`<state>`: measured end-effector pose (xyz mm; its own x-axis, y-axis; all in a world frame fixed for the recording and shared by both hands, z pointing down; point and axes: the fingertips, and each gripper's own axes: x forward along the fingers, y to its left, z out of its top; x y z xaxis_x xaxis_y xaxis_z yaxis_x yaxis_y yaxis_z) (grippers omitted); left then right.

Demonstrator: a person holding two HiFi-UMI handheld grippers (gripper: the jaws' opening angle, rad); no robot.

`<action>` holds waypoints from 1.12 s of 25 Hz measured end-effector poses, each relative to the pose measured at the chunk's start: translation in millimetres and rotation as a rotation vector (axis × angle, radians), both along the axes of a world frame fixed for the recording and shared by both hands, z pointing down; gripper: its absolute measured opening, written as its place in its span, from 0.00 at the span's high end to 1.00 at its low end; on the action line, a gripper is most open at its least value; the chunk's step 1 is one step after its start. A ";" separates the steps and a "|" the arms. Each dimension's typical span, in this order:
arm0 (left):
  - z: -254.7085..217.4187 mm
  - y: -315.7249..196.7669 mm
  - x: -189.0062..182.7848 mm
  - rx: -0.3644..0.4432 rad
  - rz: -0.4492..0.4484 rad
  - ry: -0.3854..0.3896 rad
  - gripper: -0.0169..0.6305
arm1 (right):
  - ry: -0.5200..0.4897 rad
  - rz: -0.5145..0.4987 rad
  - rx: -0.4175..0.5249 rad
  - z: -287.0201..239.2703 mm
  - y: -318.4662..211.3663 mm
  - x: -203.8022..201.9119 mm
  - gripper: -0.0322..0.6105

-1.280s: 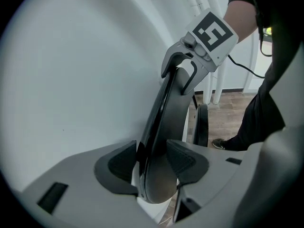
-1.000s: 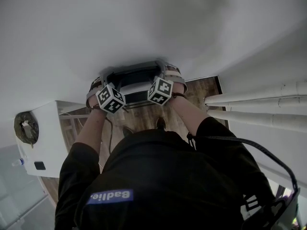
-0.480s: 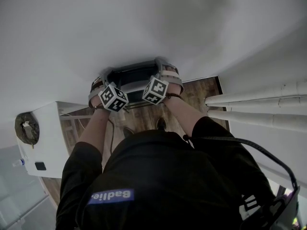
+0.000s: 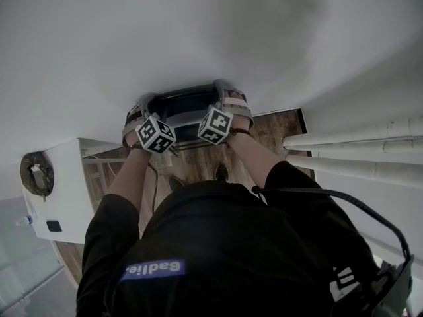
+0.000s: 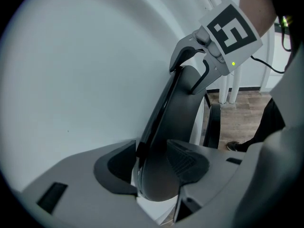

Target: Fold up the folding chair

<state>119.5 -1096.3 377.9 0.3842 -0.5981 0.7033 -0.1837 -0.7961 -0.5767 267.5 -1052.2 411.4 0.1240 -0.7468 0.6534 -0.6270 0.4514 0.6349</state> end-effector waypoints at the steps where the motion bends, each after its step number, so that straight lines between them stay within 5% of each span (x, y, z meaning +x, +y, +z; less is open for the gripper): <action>1: -0.6 -0.2 -1.1 0.003 0.003 -0.003 0.69 | 0.001 -0.011 -0.004 1.0 -0.3 -0.2 0.44; 10: -3.4 5.3 -4.8 0.010 -0.020 -0.041 0.69 | 0.028 -0.084 -0.018 0.1 4.1 8.3 0.44; 16: -16.1 23.8 -2.2 0.010 -0.059 0.016 0.69 | -0.042 -0.102 0.004 -3.9 19.5 16.2 0.44; 18: -22.9 34.2 -3.7 -0.021 -0.094 0.085 0.69 | -0.103 -0.085 0.012 -9.6 26.1 16.8 0.44; 23: -35.8 75.8 -18.9 -0.210 -0.254 0.396 0.69 | -0.301 -0.042 -0.012 -20.6 59.5 0.1 0.45; 28: -61.9 122.2 -27.9 -0.297 -0.247 0.620 0.69 | -0.584 -0.074 -0.001 -54.4 108.0 -46.2 0.59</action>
